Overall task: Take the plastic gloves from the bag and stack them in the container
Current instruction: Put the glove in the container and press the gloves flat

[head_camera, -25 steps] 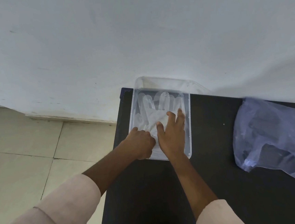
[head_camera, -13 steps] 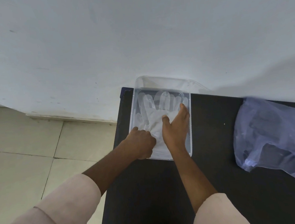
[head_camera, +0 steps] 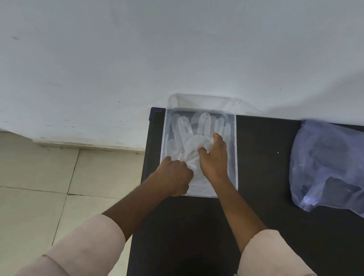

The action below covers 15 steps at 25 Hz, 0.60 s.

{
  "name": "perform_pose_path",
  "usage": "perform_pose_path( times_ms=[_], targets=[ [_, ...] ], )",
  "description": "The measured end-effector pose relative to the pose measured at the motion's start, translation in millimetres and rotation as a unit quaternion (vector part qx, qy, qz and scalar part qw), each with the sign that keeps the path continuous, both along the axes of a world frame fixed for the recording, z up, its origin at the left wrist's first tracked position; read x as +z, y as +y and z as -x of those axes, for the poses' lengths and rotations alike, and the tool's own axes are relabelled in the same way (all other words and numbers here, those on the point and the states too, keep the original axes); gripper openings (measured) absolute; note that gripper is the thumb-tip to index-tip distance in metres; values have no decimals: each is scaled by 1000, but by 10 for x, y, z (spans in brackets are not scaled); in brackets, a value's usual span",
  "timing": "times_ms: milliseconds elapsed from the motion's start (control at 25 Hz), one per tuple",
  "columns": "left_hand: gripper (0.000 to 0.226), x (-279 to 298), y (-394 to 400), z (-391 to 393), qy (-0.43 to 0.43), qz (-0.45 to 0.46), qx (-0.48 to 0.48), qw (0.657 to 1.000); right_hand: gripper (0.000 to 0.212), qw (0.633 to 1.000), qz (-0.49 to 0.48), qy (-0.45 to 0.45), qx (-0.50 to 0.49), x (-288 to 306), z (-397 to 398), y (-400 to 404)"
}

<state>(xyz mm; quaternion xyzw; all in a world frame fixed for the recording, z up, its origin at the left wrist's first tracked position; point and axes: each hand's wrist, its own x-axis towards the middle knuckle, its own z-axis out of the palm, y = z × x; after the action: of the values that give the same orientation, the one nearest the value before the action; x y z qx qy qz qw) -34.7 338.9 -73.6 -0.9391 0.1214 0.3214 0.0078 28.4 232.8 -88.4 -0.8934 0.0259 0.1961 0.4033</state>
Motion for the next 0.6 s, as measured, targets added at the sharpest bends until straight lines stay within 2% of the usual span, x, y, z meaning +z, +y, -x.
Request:
perform_pose_path(
  times_ms=[160,440,600],
  targets=[
    [36,-12,-6,-4,1,-1,-2,1000,57,1000,0,12,2,-14,-6,-62],
    [39,-28,-6,0,1,-5,-4,1000,38,998,-23,-60,0,12,-61,8],
    [38,4,-10,3,8,1,-2,1000,40,994,23,-45,98,53,-381,144]
  ],
)
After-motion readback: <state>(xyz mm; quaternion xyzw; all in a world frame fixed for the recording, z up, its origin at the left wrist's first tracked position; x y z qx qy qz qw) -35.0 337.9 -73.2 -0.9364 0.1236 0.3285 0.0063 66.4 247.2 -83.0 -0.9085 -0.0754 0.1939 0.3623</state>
